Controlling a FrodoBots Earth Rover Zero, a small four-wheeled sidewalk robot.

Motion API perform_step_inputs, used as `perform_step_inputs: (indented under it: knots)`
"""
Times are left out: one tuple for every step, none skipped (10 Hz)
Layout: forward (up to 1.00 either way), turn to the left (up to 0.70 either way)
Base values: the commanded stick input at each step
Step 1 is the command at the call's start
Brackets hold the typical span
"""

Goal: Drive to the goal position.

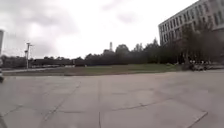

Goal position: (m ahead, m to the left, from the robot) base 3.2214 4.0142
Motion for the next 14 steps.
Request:
perform_step_inputs:
  knots:
    - [0.70, 0.35]
    - [0.70, 0.35]
    - [0.70, 0.35]
    - [0.70, 0.35]
    - [0.70, 0.35]
    - [0.70, 0.35]
    - [0.70, 0.35]
    - [0.70, 0.35]
    - [0.70, 0.35]
    - [0.70, 0.35]
    - [0.70, 0.35]
    - [0.70, 0.35]
    - [0.70, 0.35]
    - [0.70, 0.35]
